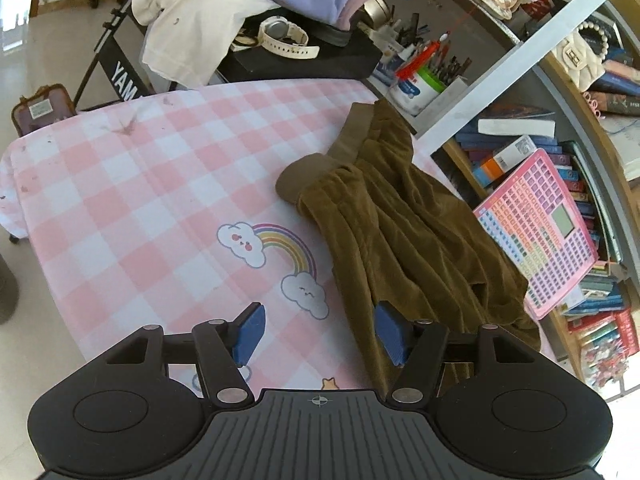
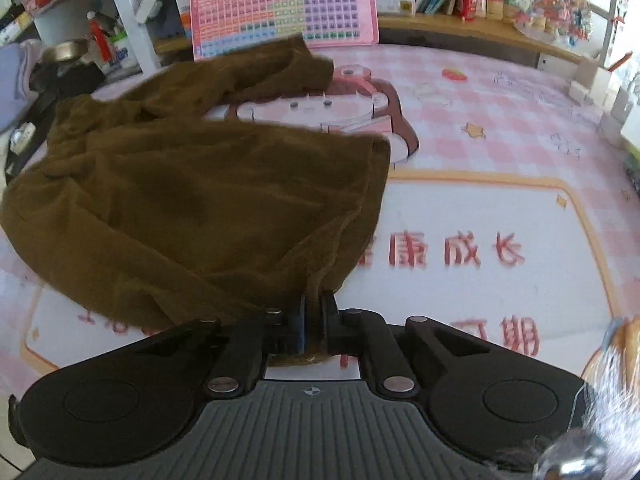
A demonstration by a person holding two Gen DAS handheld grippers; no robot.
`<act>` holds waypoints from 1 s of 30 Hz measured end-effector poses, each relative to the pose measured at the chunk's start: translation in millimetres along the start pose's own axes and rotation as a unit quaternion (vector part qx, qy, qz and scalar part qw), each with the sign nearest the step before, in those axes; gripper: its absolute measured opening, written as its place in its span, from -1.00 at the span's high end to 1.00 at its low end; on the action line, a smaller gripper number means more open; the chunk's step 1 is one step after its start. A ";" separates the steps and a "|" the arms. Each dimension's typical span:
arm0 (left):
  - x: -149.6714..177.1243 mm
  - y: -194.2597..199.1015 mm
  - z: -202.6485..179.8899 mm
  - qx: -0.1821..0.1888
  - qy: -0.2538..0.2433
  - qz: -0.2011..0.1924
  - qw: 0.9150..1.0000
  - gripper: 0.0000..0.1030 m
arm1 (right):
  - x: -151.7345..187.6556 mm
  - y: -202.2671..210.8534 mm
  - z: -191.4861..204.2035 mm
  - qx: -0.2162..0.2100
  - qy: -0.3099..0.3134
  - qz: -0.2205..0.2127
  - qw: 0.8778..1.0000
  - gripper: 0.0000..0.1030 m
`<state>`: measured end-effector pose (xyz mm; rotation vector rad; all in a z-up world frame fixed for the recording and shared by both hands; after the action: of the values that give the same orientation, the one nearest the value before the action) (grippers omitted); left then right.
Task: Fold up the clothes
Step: 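Grasp the garment's hem edge with the right tool, then grasp the waistband with the left tool while the right tool holds the hem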
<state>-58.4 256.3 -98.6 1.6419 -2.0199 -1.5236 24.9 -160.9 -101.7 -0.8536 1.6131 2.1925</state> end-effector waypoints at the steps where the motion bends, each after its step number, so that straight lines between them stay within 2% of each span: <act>1: -1.7 -0.4 0.4 0.001 0.002 0.000 1.000 -0.20 | 0.7 2.7 -2.8 0.005 -0.003 -0.001 1.000 0.87; 7: -10.5 -7.9 0.4 0.012 0.009 0.007 1.000 -0.20 | 4.7 18.8 -19.9 0.032 -0.023 -0.007 0.999 0.87; 11: -5.2 -17.4 3.9 0.017 0.015 0.027 0.999 -0.21 | 7.7 29.3 -31.3 0.050 -0.036 -0.011 0.998 0.87; 13: -3.7 -22.5 6.4 0.016 0.019 0.036 0.999 -0.21 | 19.0 18.3 -34.7 0.070 -0.038 0.004 0.997 0.86; 30: -2.6 -39.5 9.3 0.038 0.054 0.062 0.996 -0.21 | 36.8 20.5 -26.5 0.088 -0.040 0.010 0.995 0.80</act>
<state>-37.0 267.9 -131.2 1.5567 -2.1014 -1.3040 -7.6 -196.6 -113.8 -0.6942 1.7505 2.0337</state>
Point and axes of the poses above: each gripper's, at about its wrist camera, not at the fingertips, and y roughly against the way its jaws point, z to its left, x to its underside, the point moved 7 cm from there along -y, roughly the way its jaws point, and after that the axes turned 5 degrees about -x, right-handed, at the moved point
